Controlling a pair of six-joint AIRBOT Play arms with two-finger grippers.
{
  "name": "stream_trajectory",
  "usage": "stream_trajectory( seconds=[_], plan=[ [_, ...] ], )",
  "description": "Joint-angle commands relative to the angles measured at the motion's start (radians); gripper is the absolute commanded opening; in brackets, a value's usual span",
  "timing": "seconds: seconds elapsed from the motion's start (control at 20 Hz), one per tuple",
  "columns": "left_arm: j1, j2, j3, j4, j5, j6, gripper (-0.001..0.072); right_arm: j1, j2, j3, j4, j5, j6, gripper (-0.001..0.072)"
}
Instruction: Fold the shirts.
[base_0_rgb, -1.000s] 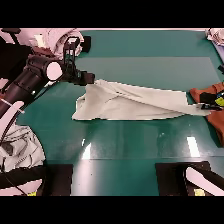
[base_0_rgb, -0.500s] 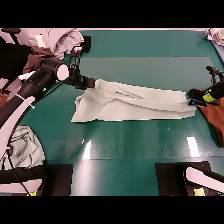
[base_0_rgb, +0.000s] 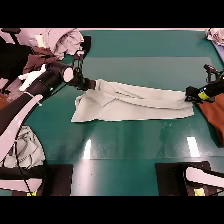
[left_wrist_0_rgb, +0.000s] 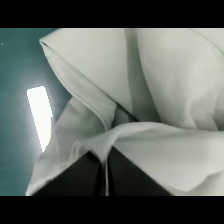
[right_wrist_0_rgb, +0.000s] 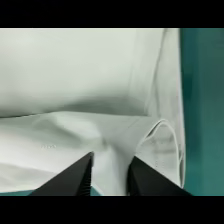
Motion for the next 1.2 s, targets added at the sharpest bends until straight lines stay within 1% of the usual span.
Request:
stream_trajectory(
  seconds=[0.0,0.05,0.1,0.15,0.2,0.25,0.3,0.4,0.5,0.6,0.7,0.8,0.9,0.95,1.05,1.15],
  plan=[
    [0.029,-0.008,0.001,0.004,0.048,-0.016,0.0346,-0.001,-0.025,0.001,-0.078,-0.062,0.001,0.0291],
    [0.039,-0.008,0.006,0.004,0.04,-0.016,0.0387,0.0,-0.012,0.001,-0.094,-0.08,0.001,0.0291],
    [0.052,-0.008,0.019,0.014,0.026,-0.011,0.0387,0.0,0.01,0.001,-0.116,-0.109,0.001,0.0307],
    [0.064,-0.008,0.042,0.032,0.011,-0.005,0.0484,0.0,0.032,0.006,-0.14,-0.136,0.001,0.0398],
    [0.077,-0.007,0.078,0.062,-0.016,-0.004,0.0625,0.0,0.052,0.027,-0.166,-0.15,0.001,0.052],
    [0.086,-0.007,0.119,0.092,-0.051,-0.002,0.0627,-0.001,0.072,0.05,-0.184,-0.159,0.002,0.0623],
    [0.093,-0.005,0.162,0.12,-0.093,0.011,0.0627,0.0,0.093,0.074,-0.182,-0.167,0.0,0.0632],
    [0.093,0.005,0.207,0.151,-0.15,0.078,0.0627,0.0,0.122,0.113,-0.162,-0.177,-0.009,0.0632],
    [0.093,0.002,0.21,0.147,-0.236,0.113,0.0627,0.0,0.139,0.126,-0.074,-0.171,-0.048,0.0639],
    [0.093,0.003,0.176,0.111,-0.32,0.142,0.0628,0.001,0.135,0.126,0.012,-0.155,-0.091,0.0642],
    [0.093,0.003,0.133,0.055,-0.309,0.151,0.0628,0.001,0.113,0.126,0.124,-0.138,-0.142,0.0642],
    [0.093,0.002,0.112,-0.068,-0.259,0.209,0.0627,0.001,0.076,0.126,0.23,-0.104,-0.208,0.0642],
    [0.093,0.0,0.113,-0.135,-0.207,0.215,0.0626,0.002,0.029,0.126,0.239,-0.058,-0.209,0.0642],
    [0.093,0.0,0.113,-0.154,-0.198,0.213,0.0626,-0.006,0.003,0.126,0.241,-0.002,-0.209,0.0642],
    [0.093,0.0,0.113,-0.167,-0.199,0.237,0.0625,-0.042,-0.042,0.126,0.251,0.104,-0.219,0.0643],
    [0.093,0.0,0.113,-0.17,-0.225,0.244,0.0606,-0.107,-0.069,0.126,0.299,0.159,-0.234,0.0642]
  ],
)
